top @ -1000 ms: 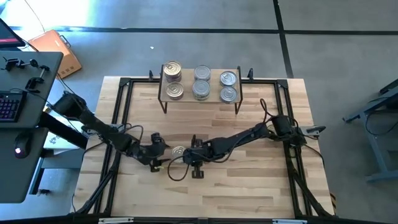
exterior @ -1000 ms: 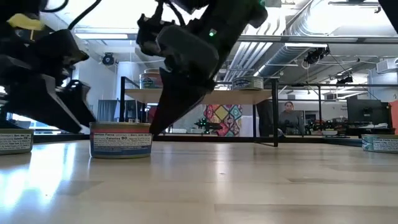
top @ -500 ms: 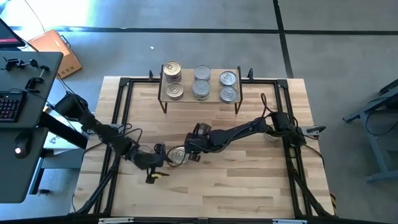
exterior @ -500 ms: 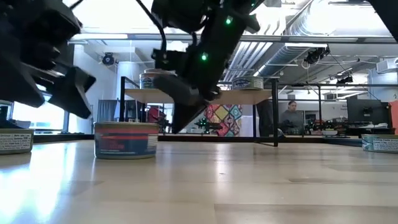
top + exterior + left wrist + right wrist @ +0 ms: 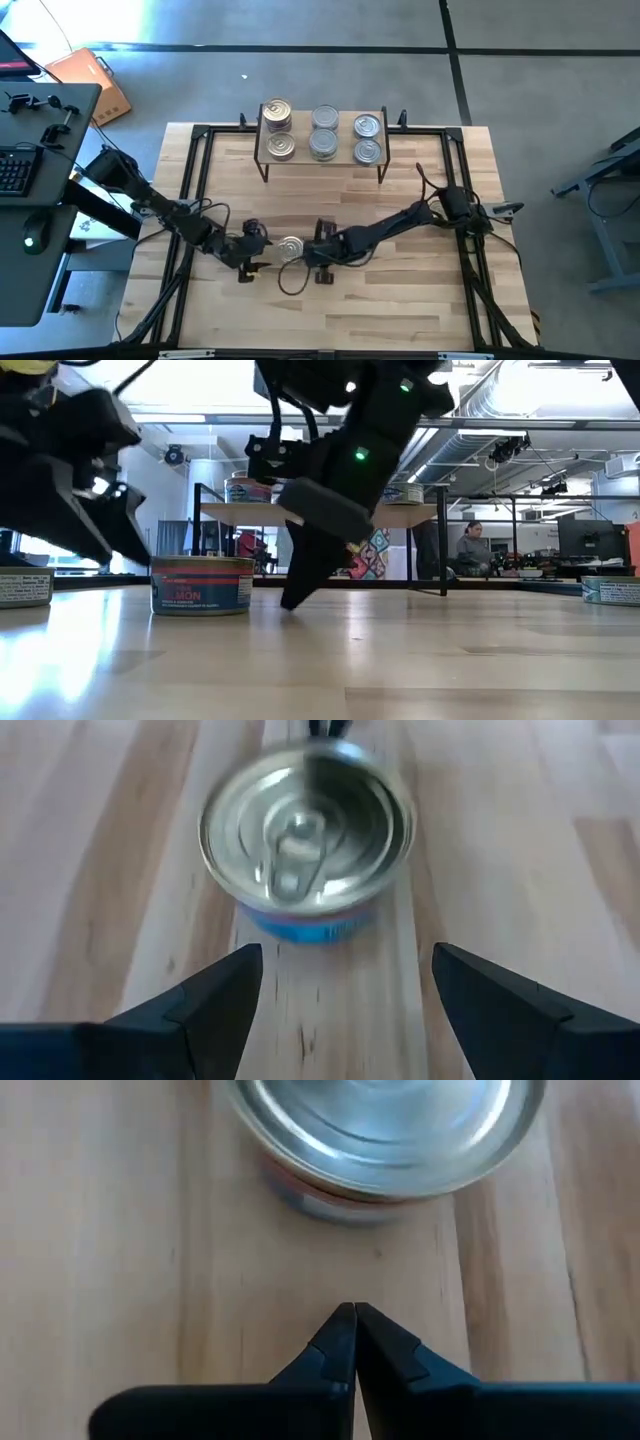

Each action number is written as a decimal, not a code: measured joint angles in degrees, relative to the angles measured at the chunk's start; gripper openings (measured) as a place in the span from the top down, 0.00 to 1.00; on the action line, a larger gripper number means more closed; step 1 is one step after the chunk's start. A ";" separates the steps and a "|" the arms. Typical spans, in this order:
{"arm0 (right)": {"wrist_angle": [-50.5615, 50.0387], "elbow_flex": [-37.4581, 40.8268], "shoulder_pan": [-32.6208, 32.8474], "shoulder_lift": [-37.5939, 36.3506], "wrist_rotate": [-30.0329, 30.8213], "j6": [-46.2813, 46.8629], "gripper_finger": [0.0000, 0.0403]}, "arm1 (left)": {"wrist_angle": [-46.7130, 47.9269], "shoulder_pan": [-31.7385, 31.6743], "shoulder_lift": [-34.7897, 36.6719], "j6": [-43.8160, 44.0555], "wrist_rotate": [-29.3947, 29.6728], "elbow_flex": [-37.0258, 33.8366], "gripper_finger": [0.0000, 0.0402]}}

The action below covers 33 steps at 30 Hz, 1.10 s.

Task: Stack canned seafood by type on shelf
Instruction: Stack the blue and pink tuna can on top of the blue and pink tuna can on the shelf

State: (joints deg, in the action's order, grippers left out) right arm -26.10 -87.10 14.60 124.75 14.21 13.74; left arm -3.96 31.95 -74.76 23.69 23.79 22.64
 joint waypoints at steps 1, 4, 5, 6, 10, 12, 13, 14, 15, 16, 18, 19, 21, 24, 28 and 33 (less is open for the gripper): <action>2.80 1.37 0.25 -0.01 -1.75 -0.78 1.00 | -0.13 -0.46 0.00 0.08 -1.19 -0.48 0.29; 10.96 4.63 0.04 -0.26 -5.28 -1.97 1.00 | -4.23 -1.31 -0.39 -1.62 -3.47 -1.95 0.29; 12.97 5.23 0.01 -0.26 -4.97 -2.09 1.00 | -7.12 -1.50 -0.77 -2.70 -3.88 -2.43 0.29; 14.18 5.46 -0.30 -0.21 -4.77 -2.23 1.00 | -9.75 -1.62 -1.14 -3.96 -4.27 -2.92 0.29; 14.80 5.08 -1.88 -0.11 -6.31 -1.82 1.00 | -14.41 -1.60 -3.41 -6.26 -5.11 -3.31 0.29; 14.37 4.72 -2.59 -0.07 -6.58 -1.82 1.00 | -15.37 -1.55 -4.45 -6.13 -5.63 -3.33 0.29; 14.12 4.54 -3.00 -0.03 -6.65 -1.83 1.00 | -15.53 -1.55 -4.86 -5.73 -6.28 -3.33 0.29; 14.01 4.36 -3.45 0.00 -6.35 -1.81 1.00 | -15.51 -1.51 -4.89 -5.02 -6.92 -3.33 0.29; 13.94 4.19 -3.94 0.04 -5.93 -1.75 1.00 | -15.59 -1.36 -4.89 -4.39 -7.44 -3.33 0.29; 13.83 3.89 -4.44 0.10 -4.61 -1.20 1.00 | -15.75 -1.23 -5.02 -3.73 -8.04 -3.13 0.29; 13.60 3.25 -5.37 0.20 -2.37 0.99 1.00 | -15.65 -0.61 -4.74 -3.30 -8.32 -2.63 0.29; 13.11 3.08 -5.73 0.17 -0.37 2.31 1.00 | -15.61 -0.22 -4.57 -3.44 -8.29 -2.07 0.29; 11.76 3.00 -6.32 -0.12 2.10 4.44 1.00 | -15.92 0.62 -4.14 -4.74 -8.48 -0.98 0.29; 8.74 3.03 -6.43 -0.14 2.92 6.06 1.00 | -14.73 1.33 -3.67 -5.82 -8.33 0.42 0.29; 8.06 4.08 -5.73 -0.44 2.65 6.91 1.00 | -11.63 1.46 -3.10 -5.98 -5.60 2.16 0.29; 16.57 8.92 -2.89 -0.77 4.37 6.79 1.00 | -10.13 -2.06 -3.17 -5.95 3.74 2.26 0.29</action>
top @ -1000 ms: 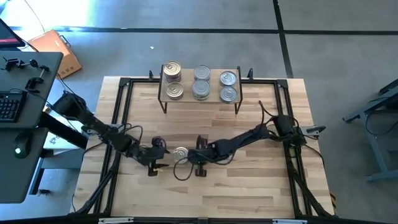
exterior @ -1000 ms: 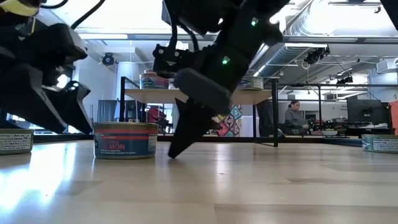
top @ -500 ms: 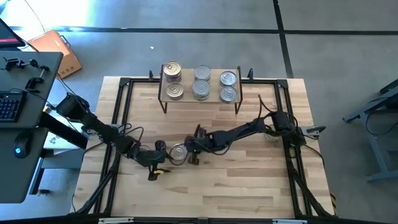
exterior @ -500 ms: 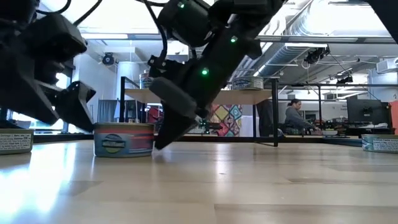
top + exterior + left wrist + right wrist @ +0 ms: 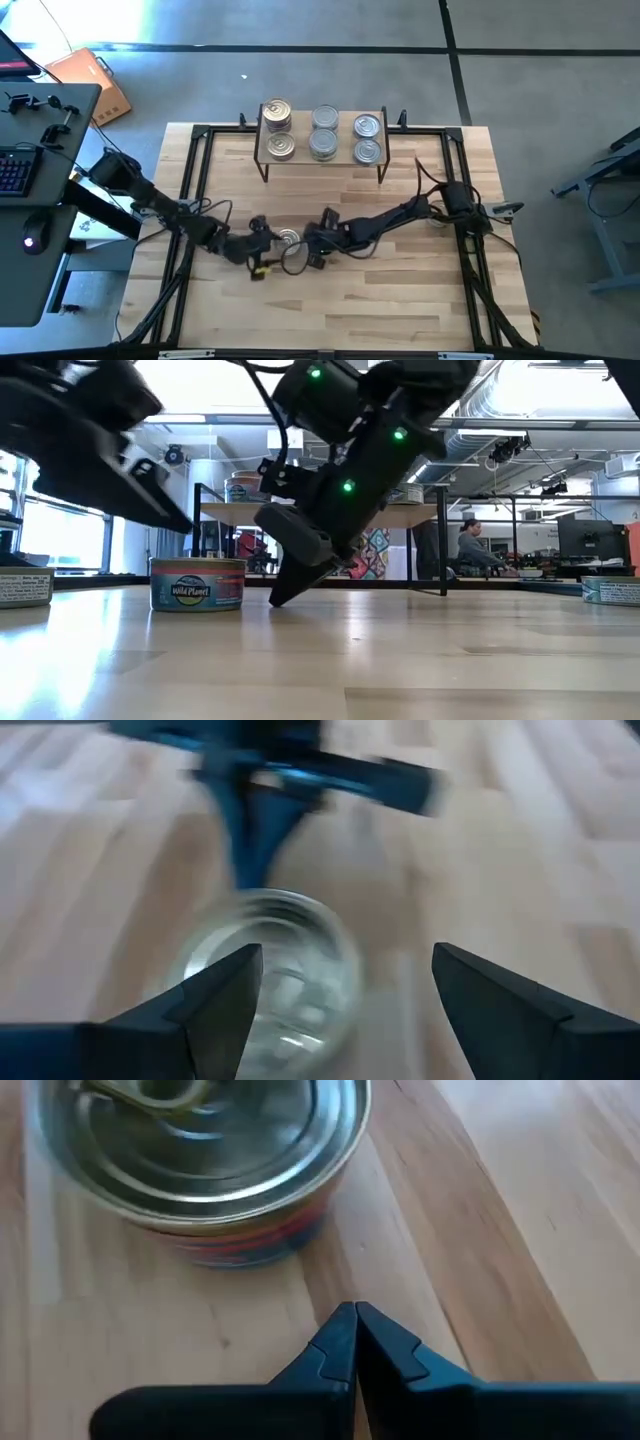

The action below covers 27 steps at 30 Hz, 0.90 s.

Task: Stack canned seafood by type on shelf
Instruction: Stack the blue and pink tuna can on top of the blue and pink tuna can on the shelf

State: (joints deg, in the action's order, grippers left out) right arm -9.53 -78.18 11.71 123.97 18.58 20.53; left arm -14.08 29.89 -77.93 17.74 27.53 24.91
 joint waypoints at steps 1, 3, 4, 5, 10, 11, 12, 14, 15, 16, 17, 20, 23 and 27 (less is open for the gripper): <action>2.27 1.18 0.41 -0.05 0.43 0.00 1.00 | -0.15 -1.67 0.00 0.26 -0.62 0.00 0.29; 6.82 3.25 1.01 -0.08 1.43 0.67 1.00 | -0.43 -5.41 0.00 0.36 -3.53 0.00 0.30; 9.17 4.23 1.29 -0.07 2.00 1.39 1.00 | -0.66 -7.24 -0.09 -0.03 -4.98 0.00 0.30; 11.13 5.07 1.39 -0.05 2.16 1.75 1.00 | -0.85 -9.01 -0.20 -0.27 -6.14 0.00 0.32; 14.90 6.28 1.39 0.07 1.16 1.97 1.00 | 0.48 -15.75 -0.24 -0.33 -7.68 0.00 0.44; 14.95 6.28 1.39 0.09 0.96 1.97 1.00 | 1.19 -16.52 -0.24 -0.33 -8.29 0.00 0.47; 15.02 6.28 1.39 0.10 0.89 1.97 1.00 | 1.67 -17.20 -0.24 -0.28 -9.50 0.00 0.49; 15.19 6.28 1.39 0.12 0.74 1.97 1.00 | 3.04 -18.53 -0.24 0.74 -12.15 0.00 0.53; 15.23 6.28 1.39 0.14 0.70 1.97 1.00 | 4.06 -19.02 -0.24 1.62 -13.22 0.00 0.54; 15.26 6.28 1.40 0.16 0.66 1.97 1.00 | 4.94 -19.50 -0.27 2.70 -13.86 0.00 0.56; 15.29 6.28 1.41 0.16 0.64 1.97 1.00 | 5.55 -19.91 -0.28 3.64 -14.03 0.00 0.57; 15.53 6.28 1.41 0.20 0.45 1.97 1.00 | 7.19 -20.84 -0.23 5.92 -14.68 0.07 0.60; 15.89 6.28 1.44 0.23 0.33 1.97 1.00 | 6.97 -21.78 -0.16 6.41 -17.65 -0.60 0.62; 16.00 6.28 1.46 0.27 0.32 1.97 1.00 | 6.95 -22.64 -0.13 7.47 -21.36 -0.74 0.68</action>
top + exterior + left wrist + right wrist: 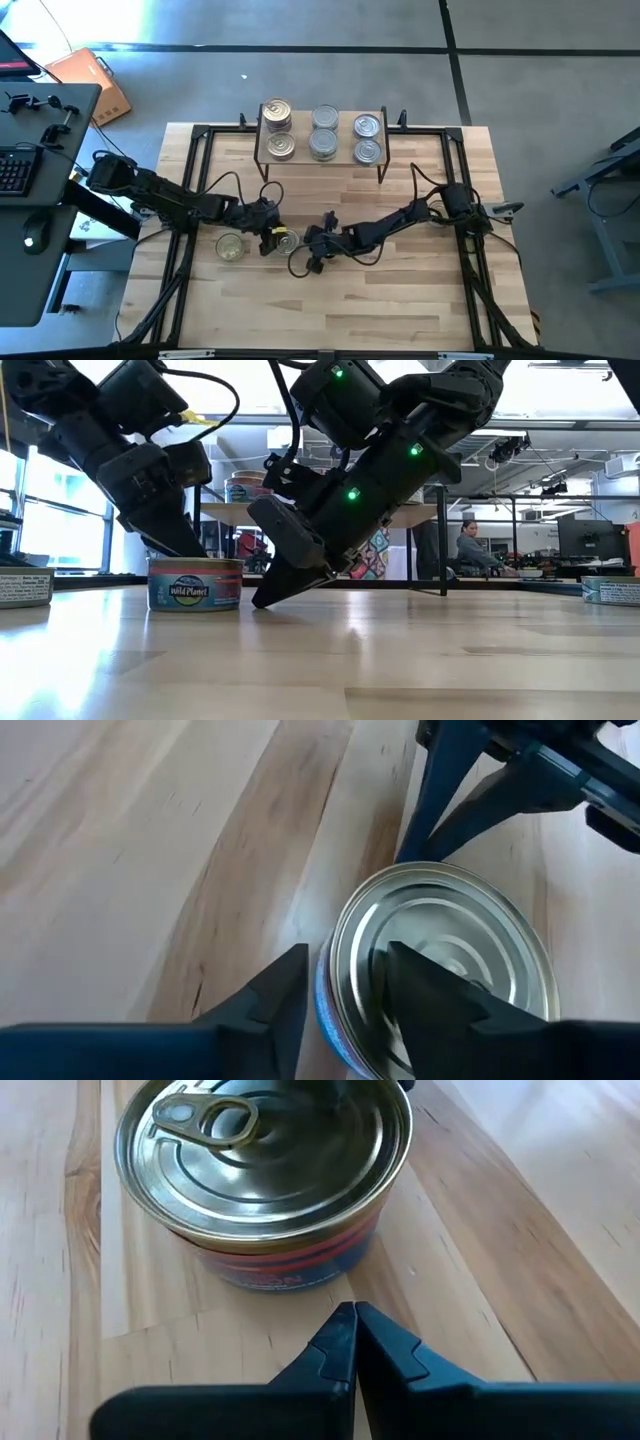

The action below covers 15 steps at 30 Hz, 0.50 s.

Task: Stack canned seafood by type on shelf
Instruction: Stack the blue and pink tuna can on top of the blue and pink tuna can on the shelf

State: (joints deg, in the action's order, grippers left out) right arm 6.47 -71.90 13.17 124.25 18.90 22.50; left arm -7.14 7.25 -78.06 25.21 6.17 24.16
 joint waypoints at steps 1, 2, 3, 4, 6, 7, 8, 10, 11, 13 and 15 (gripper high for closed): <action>0.01 0.00 0.02 0.00 0.00 0.00 1.00 | 0.03 -0.18 0.07 -0.05 -0.23 0.00 0.70; 0.01 0.00 0.02 0.00 0.00 -0.01 1.00 | 0.17 -0.20 0.31 -0.19 -0.36 -0.02 0.72; 0.01 0.00 0.02 0.00 0.00 -0.05 1.00 | 0.23 -0.35 0.44 -0.36 -0.08 -0.07 0.74; 0.06 0.00 0.02 0.00 0.00 -0.12 1.00 | 0.07 -0.50 0.76 -0.93 0.13 -0.11 0.76; 0.46 0.04 0.02 0.04 0.00 -0.33 1.00 | 0.39 -0.59 2.01 -2.79 0.65 -0.23 0.79; 0.52 0.04 0.02 0.04 0.00 -0.35 1.00 | 0.73 -0.62 2.76 -3.61 0.79 -0.24 0.80; 0.60 0.07 0.02 0.04 0.00 -0.39 1.00 | 0.97 -0.62 3.68 -4.46 0.88 -0.17 0.81; 0.65 0.07 0.03 0.04 -0.02 -0.39 1.00 | 1.41 -0.61 5.86 -5.38 0.96 0.16 0.83; 0.67 0.07 0.04 0.04 -0.03 -0.39 1.00 | 1.57 -0.56 6.93 -5.84 0.81 0.28 0.83; 0.68 0.07 0.04 0.04 -0.02 -0.39 1.00 | 3.04 -0.22 9.00 -6.65 -0.08 0.31 0.83; 0.70 0.07 0.04 0.04 -0.02 -0.39 1.00 | 4.41 0.60 11.03 -8.03 -1.08 0.31 0.83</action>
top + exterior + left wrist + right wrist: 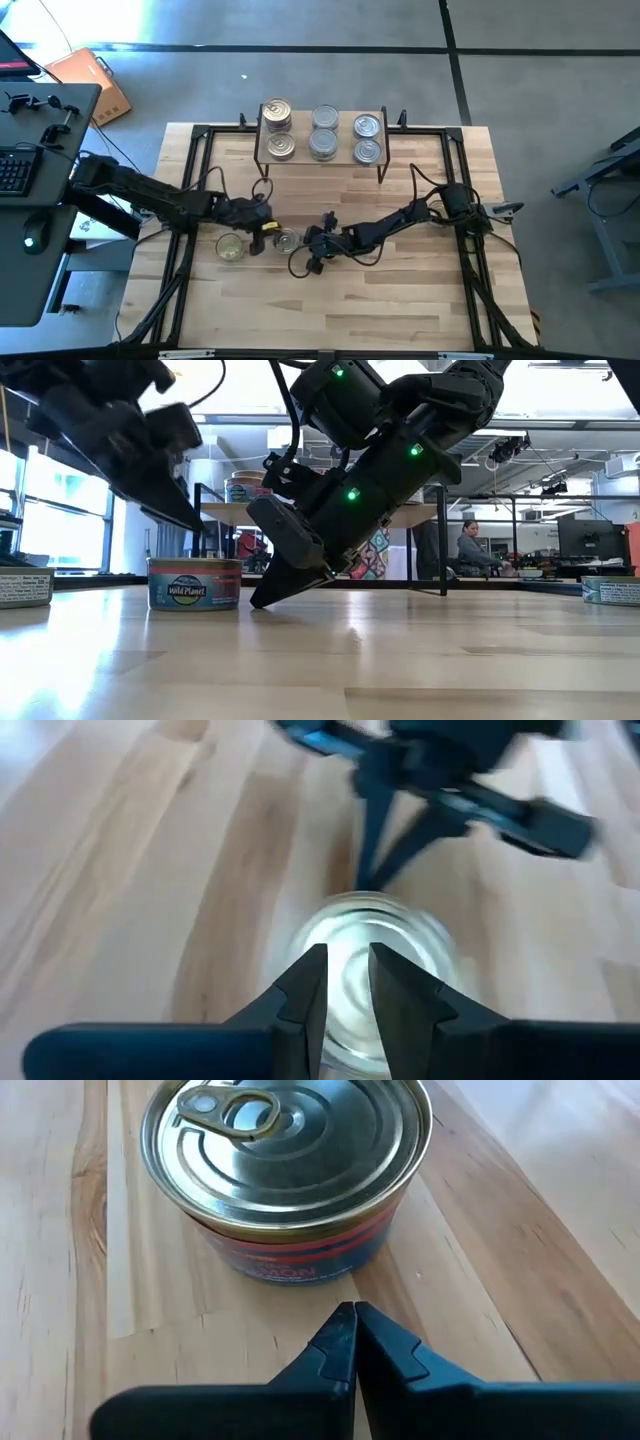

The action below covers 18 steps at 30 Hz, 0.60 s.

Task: Stack canned seafood by type on shelf
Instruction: Stack the blue and pink tuna can on top of the blue and pink tuna can on the shelf

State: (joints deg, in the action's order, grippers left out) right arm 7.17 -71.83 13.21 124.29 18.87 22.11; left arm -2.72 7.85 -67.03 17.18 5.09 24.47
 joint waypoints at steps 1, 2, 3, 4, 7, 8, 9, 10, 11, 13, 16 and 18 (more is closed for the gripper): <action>0.03 0.00 0.00 0.00 0.00 0.00 1.00 | 0.81 0.59 1.02 -0.95 -0.17 0.00 0.83; 0.03 0.00 0.00 0.01 0.00 0.00 1.00 | 1.61 1.33 1.86 -2.05 -0.17 0.00 0.83; 0.04 0.00 0.00 0.00 0.00 0.00 1.00 | 2.25 2.33 2.45 -3.50 -0.16 0.00 0.83; 0.06 0.00 0.00 0.01 0.00 0.00 1.00 | 2.72 3.58 2.74 -5.28 -0.21 0.00 0.83; 0.09 0.00 0.00 0.02 0.00 0.00 1.00 | 2.06 8.87 2.36 -14.45 -1.80 0.00 0.83; 0.10 0.00 0.00 0.02 0.02 -0.01 1.00 | 1.22 10.99 1.75 -18.39 -1.78 -0.02 0.83; 0.15 0.00 0.00 0.02 0.02 -0.01 1.00 | 0.01 13.28 1.00 -22.28 -1.37 -0.26 0.83; 0.21 0.00 0.00 0.02 0.00 -0.01 1.00 | -1.06 15.29 0.16 -25.26 -0.43 -0.49 0.83; 0.26 0.00 0.00 0.02 0.02 -0.02 1.00 | -2.48 17.13 -0.88 -27.33 1.13 -0.55 0.83; 0.45 0.01 0.00 0.02 0.00 -0.02 1.00 | -5.83 19.98 -3.06 -28.27 6.48 -0.61 0.83; 0.67 0.02 0.02 0.05 0.00 -0.02 1.00 | -8.89 21.51 -6.56 -26.90 14.48 -0.63 0.79; 0.73 0.02 0.02 0.07 -0.02 -0.04 1.00 | -10.09 21.51 -8.70 -25.84 16.37 -0.70 0.74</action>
State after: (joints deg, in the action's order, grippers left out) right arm 7.90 -71.81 13.23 124.36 18.85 22.06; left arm -12.81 29.35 -75.73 -8.66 21.46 23.77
